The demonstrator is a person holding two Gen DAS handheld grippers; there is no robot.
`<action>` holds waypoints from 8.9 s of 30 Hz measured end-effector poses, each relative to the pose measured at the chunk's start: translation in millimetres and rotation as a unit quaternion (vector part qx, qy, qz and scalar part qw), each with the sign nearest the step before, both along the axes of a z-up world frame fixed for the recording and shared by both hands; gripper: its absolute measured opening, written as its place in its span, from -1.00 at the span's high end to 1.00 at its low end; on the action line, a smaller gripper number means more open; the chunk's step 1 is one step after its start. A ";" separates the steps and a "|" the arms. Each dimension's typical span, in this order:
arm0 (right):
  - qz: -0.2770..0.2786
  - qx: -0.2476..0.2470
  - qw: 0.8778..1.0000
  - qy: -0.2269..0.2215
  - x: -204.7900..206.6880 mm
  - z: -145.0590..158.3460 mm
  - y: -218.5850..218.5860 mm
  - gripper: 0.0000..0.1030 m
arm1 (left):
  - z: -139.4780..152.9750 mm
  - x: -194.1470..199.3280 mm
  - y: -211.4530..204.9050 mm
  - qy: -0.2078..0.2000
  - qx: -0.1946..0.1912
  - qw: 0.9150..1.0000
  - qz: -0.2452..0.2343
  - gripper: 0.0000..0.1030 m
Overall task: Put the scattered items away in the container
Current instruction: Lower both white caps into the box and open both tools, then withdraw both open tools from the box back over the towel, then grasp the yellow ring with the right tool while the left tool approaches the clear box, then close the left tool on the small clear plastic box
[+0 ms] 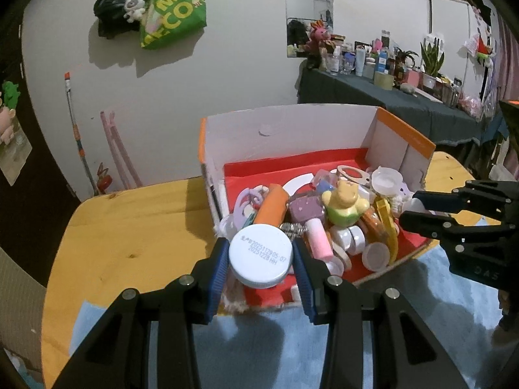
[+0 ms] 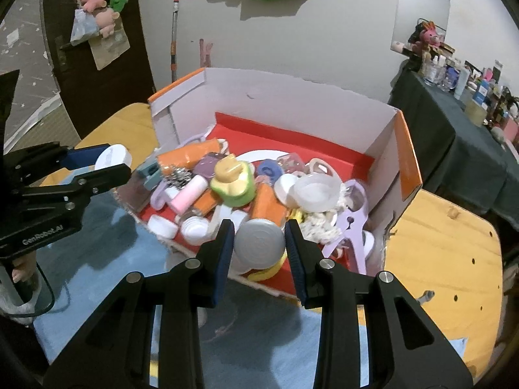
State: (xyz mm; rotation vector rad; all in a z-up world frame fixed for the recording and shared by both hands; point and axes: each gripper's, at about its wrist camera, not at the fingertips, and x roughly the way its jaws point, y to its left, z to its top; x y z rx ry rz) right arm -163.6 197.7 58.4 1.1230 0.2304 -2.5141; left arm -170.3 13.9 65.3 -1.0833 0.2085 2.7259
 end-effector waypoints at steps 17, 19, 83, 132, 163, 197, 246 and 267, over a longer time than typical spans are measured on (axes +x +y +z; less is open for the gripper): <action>-0.012 0.017 1.000 -0.008 -25.1 -14.2 -2.0 0.40 | -21.8 -29.6 7.5 -0.019 -0.005 1.000 0.005 0.19; -0.012 0.017 1.000 -0.010 -26.9 -15.7 -1.5 0.40 | -22.9 -30.6 7.8 -0.019 -0.006 1.000 0.007 0.19; -0.022 0.012 1.000 -0.014 -23.9 -18.5 -4.3 0.07 | -16.5 -22.3 3.0 -0.013 0.011 1.000 0.017 -0.10; 0.053 -0.005 0.998 -0.041 158.8 -42.3 -5.5 -0.26 | -52.1 135.1 -14.1 -0.032 0.013 0.999 0.012 -0.64; 0.116 0.009 0.991 -0.067 161.1 -64.7 -45.0 -0.07 | -65.6 134.6 -7.7 -0.056 0.015 0.998 -0.013 -0.64; 0.056 -0.017 0.997 -0.059 151.0 -60.1 14.7 0.43 | -81.6 123.5 52.6 -0.100 -0.007 0.969 -0.224 -0.50; 0.038 -0.032 0.998 -0.035 145.5 -48.9 19.3 0.43 | -67.5 143.9 46.9 -0.088 0.009 0.989 -0.122 0.20; 0.037 -0.034 0.999 -0.015 128.4 -19.7 15.3 0.43 | -44.7 127.9 32.3 -0.076 0.027 0.991 -0.108 0.21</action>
